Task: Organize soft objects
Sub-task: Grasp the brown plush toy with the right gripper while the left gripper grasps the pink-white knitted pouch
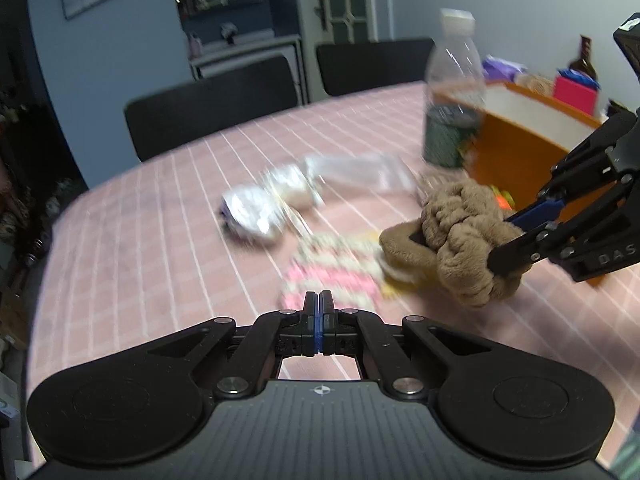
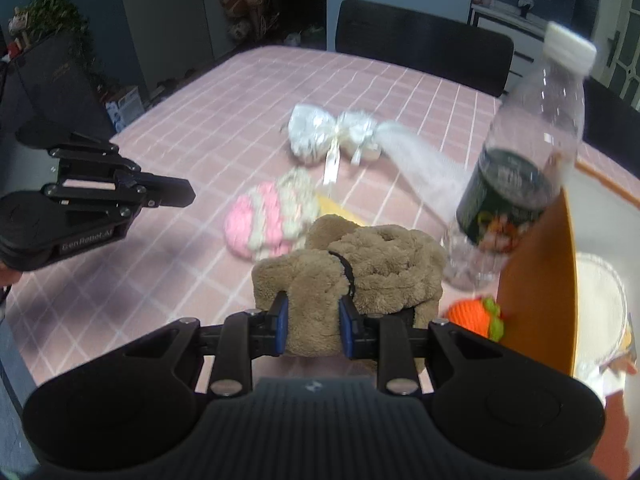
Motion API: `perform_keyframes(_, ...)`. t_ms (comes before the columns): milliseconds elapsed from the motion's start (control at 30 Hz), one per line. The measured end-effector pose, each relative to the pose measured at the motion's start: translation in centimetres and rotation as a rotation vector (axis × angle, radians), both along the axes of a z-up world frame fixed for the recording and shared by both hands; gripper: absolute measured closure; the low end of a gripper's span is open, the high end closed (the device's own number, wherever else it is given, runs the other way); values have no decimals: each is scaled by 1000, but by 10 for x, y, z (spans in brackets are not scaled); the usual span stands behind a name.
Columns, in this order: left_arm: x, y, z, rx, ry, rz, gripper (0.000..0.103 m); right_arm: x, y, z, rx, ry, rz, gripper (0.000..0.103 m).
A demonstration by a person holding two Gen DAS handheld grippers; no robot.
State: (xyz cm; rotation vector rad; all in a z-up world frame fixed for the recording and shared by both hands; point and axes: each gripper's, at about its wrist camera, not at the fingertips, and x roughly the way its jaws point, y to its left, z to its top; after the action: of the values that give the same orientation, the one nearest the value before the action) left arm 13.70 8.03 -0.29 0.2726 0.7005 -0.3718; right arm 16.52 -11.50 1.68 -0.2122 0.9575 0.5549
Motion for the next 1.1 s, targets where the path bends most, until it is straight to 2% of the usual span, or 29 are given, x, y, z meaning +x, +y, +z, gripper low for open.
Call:
perform_keyframes(67,-4,0,-9,-1,36,-20,97,-6,-4,-10,2,52,17,76)
perform_keyframes(133,-6,-4,-18,3,50,-43,87,-11,-6,-22,-12,88,16,71)
perform_keyframes(200,-6,-10,-26,28,52,-65,64,-13,-8,-31,-27,97,16,67)
perform_keyframes(300,-4,-20,-36,58,47,-99,55,-16,-9,-31,-20,93,2,48)
perform_keyframes(333,-3,-22,-38,63,40,-105,54,-15,-9,-29,-19,83,-9,36)
perform_keyframes(367,-1,-23,-40,69,37,-109,51,-15,-9,-27,-18,71,-18,28)
perform_keyframes(467,7,-25,-44,86,40,-119,49,-9,-9,-19,-31,49,-56,27)
perform_keyframes(533,13,-25,-46,94,48,-118,43,-1,-9,-17,-42,42,-93,23)
perform_keyframes(600,21,-26,-46,98,58,-119,32,9,-8,-18,-55,32,-132,18)
perform_keyframes(800,44,-33,-56,123,86,-111,27,35,-4,-46,-38,131,-166,16)
perform_keyframes(900,51,-29,-64,93,108,-95,26,36,-5,-54,-23,136,-156,18)
perform_keyframes(1000,53,-23,-67,56,129,-86,34,36,-3,-56,-36,118,-137,28)
perform_keyframes(1067,54,-20,-68,35,145,-78,41,35,1,-54,-71,86,-127,44)
perform_keyframes(1100,55,-19,-68,24,148,-70,45,34,3,-53,-78,78,-119,46)
